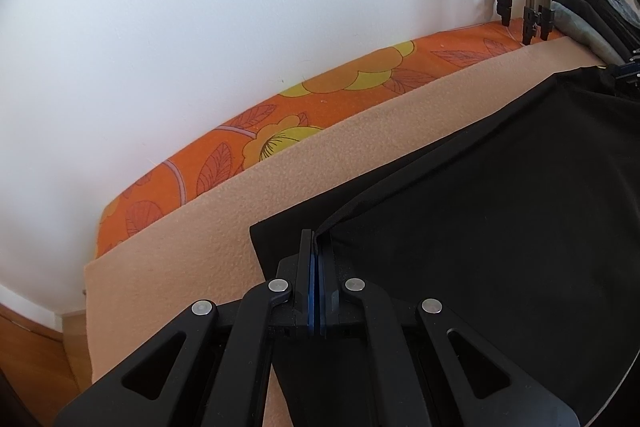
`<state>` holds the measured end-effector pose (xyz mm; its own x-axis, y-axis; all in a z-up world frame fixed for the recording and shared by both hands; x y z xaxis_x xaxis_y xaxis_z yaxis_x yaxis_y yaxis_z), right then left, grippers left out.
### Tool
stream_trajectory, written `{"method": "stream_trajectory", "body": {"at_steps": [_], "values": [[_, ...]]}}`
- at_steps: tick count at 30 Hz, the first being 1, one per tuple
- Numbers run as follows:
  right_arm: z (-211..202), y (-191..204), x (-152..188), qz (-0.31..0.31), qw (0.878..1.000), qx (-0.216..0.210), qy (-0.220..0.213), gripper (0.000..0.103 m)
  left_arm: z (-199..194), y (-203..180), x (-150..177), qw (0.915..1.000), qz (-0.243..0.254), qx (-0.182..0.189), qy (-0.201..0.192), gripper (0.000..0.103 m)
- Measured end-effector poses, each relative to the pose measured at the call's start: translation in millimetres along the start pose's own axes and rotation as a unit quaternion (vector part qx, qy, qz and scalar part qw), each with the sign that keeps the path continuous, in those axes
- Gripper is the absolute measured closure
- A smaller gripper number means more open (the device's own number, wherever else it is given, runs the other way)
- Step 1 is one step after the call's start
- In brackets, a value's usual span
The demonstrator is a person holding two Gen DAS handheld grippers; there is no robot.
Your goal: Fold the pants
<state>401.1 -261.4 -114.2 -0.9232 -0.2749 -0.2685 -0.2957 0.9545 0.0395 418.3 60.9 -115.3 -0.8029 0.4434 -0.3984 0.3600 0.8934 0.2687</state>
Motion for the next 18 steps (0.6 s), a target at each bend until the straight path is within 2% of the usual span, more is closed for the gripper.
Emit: {"method": "stream_trajectory", "body": {"at_steps": [2, 7, 9, 13, 18], "values": [[-8.6, 0.3, 5.9, 0.018, 1.0, -0.015, -0.015, 0.101, -3.7, -0.5, 1.0, 1.0, 0.001, 0.001, -0.001, 0.103], [-43.0, -7.3, 8.0, 0.027, 0.997, 0.026, -0.062, 0.103, -11.5, 0.1, -6.2, 0.9999, -0.004, 0.01, -0.008, 0.103], [-41.4, -14.0, 3.9, 0.027, 0.998, 0.035, -0.053, 0.103, -6.5, -1.0, -10.4, 1.0, -0.003, 0.006, -0.003, 0.103], [-21.1, -14.5, -10.4, 0.005, 0.995, 0.095, -0.031, 0.103, 7.9, -4.7, -16.6, 0.9999, -0.006, 0.004, 0.015, 0.103], [-2.9, -3.4, -7.9, -0.027, 0.99, 0.136, -0.011, 0.102, 13.7, 0.9, -17.2, 0.9996, -0.01, -0.017, 0.022, 0.098]]}}
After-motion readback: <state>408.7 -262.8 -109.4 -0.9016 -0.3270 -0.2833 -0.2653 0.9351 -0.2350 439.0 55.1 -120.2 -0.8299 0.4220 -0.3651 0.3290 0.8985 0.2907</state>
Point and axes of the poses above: each gripper's, at about its wrist camera, not at the fingertips, and z roughly the way its jaws point, y to its left, x to its underside, the point moved 5 cm from there along z, roughly the way its jaws point, and after that the axes turned 11 degrees about y, right-handed, at the moved point
